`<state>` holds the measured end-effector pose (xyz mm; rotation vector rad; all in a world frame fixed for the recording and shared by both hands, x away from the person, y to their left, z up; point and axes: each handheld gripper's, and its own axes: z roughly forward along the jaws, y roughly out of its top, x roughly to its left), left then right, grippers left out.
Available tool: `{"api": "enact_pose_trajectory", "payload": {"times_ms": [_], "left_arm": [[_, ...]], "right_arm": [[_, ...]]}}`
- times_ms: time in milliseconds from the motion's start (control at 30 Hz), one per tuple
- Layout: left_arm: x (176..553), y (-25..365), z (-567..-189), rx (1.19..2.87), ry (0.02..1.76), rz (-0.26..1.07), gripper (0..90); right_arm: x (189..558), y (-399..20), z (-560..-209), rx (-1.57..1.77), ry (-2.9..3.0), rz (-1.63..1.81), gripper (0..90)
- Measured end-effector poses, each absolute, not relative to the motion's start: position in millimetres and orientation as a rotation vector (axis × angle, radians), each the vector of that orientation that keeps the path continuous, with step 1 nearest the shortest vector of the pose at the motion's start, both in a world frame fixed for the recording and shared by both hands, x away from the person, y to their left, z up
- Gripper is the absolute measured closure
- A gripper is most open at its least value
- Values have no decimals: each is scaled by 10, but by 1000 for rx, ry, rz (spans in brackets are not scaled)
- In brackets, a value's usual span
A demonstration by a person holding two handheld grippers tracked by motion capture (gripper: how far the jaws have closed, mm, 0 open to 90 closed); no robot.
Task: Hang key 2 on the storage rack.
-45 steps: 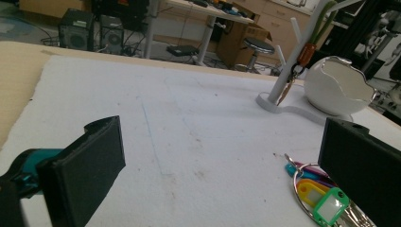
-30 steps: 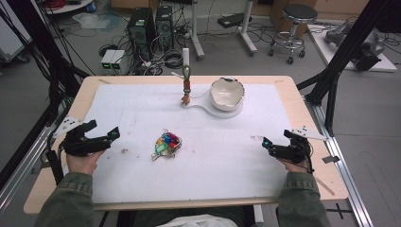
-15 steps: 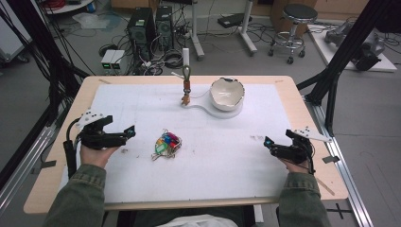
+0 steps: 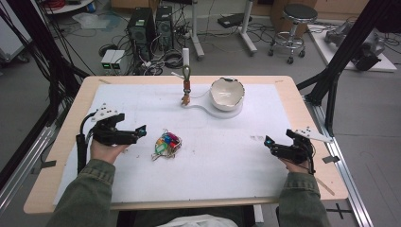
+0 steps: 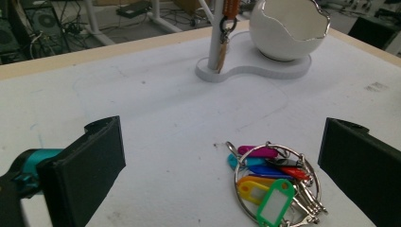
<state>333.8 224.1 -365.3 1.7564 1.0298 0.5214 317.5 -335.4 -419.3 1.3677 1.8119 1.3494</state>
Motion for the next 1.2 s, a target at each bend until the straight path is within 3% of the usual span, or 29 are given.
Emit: {"api": "enact_pose_trajectory", "payload": {"times_ms": [1200], "left_arm": [[3514,1511,-3778,1993,941,362,26]], "right_arm": [[3162,-3362,-4195,1381,1798,1368,9]]}}
